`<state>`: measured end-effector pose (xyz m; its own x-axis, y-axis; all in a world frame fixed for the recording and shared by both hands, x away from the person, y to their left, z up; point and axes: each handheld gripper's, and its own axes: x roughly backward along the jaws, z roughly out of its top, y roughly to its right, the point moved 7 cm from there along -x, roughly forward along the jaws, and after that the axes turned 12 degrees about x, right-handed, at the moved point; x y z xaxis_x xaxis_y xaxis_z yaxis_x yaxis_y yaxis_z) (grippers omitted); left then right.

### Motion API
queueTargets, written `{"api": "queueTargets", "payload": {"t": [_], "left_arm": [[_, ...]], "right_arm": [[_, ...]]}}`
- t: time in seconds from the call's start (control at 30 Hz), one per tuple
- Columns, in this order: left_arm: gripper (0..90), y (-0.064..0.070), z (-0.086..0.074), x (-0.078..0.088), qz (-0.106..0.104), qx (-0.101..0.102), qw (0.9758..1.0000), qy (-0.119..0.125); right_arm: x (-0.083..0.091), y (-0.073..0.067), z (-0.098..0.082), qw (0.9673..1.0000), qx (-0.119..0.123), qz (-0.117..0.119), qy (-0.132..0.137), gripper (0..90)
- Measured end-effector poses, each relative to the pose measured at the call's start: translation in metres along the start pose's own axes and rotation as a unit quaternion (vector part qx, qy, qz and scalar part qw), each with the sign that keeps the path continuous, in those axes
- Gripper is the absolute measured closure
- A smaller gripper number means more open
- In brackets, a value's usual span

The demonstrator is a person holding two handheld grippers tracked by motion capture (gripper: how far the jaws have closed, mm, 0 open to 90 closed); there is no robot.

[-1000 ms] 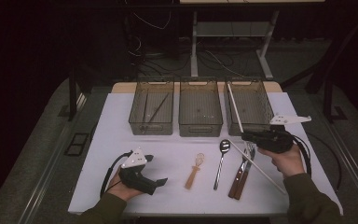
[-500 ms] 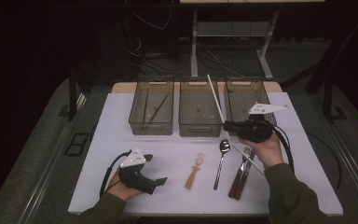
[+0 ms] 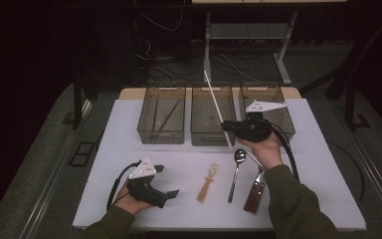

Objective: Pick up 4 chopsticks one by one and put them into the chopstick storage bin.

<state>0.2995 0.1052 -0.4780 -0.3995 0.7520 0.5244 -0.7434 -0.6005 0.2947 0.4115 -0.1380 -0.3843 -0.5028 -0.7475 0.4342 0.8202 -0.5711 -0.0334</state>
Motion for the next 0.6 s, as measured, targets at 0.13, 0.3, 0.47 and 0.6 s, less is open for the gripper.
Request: {"api": "queueTargets", "payload": {"t": [0.13, 0.3, 0.47, 0.6], "left_arm": [[0.0, 0.0, 0.0, 0.0, 0.0, -0.001, 1.0, -0.001], [0.0, 0.001, 0.0, 0.0, -0.003, -0.005, 1.0, -0.004], [0.0, 0.001, 0.0, -0.001, -0.003, -0.002, 1.0, -0.001], [0.0, 0.001, 0.0, -0.001, -0.005, -0.002, 1.0, -0.001]], "right_arm": [[-0.013, -0.002, 0.007, 1.0, -0.001, 0.0, 0.0, 84.3], [-0.028, -0.004, 0.017, 1.0, -0.003, 0.0, 0.002, 84.3], [-0.042, -0.006, 0.029, 1.0, -0.005, 0.0, 0.007, 84.2], [-0.053, -0.008, 0.038, 0.9999, -0.005, 0.002, 0.012, 84.3]]}}
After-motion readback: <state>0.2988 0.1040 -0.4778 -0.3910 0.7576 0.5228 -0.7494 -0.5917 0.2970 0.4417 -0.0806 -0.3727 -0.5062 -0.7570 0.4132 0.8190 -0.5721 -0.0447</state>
